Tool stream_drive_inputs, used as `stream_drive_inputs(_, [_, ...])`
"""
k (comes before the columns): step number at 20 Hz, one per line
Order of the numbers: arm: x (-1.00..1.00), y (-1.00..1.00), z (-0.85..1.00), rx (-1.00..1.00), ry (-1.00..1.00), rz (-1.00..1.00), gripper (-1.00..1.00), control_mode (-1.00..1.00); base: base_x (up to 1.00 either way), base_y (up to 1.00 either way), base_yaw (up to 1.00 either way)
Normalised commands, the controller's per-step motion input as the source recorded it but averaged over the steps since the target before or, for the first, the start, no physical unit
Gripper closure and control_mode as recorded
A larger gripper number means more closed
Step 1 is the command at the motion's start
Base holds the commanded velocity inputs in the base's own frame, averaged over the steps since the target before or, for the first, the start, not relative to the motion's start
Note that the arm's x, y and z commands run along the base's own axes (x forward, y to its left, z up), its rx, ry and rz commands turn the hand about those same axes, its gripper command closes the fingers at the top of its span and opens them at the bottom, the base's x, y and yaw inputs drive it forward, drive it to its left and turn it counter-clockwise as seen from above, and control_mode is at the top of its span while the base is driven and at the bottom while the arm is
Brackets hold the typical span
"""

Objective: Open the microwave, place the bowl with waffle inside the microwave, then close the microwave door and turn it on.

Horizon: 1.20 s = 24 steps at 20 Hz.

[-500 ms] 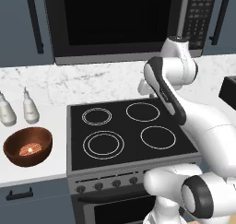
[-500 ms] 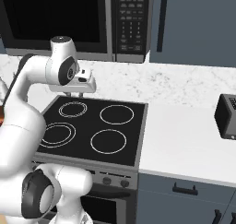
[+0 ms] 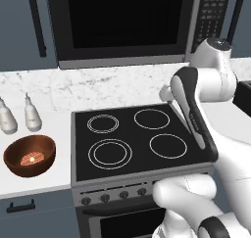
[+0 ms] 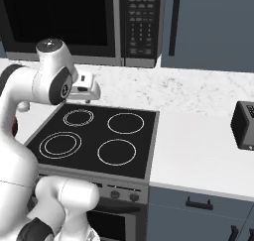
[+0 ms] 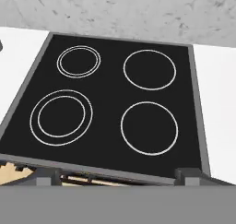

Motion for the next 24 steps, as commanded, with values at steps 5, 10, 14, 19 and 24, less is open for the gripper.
stream_drive_inputs(5, [-0.62,-0.34,0.68,0.0,-0.33,-0.01,-1.0,-1.0,0.0,0.0,0.0])
stream_drive_inputs(10, [-0.15,-0.28,0.46,0.01,-0.25,-0.07,-1.0,-1.0,0.0,0.0,0.0])
stream_drive_inputs(14, [-0.06,-0.23,0.29,0.05,-0.23,-0.04,-1.0,-1.0,0.0,0.0,0.0])
stream_drive_inputs(19, [0.0,-0.07,0.45,0.05,-0.2,-0.01,-1.0,-1.0,0.0,0.0,0.0])
stream_drive_inputs(24, [0.0,0.0,0.53,0.03,-0.22,-0.04,-1.0,-1.0,0.0,0.0,0.0])
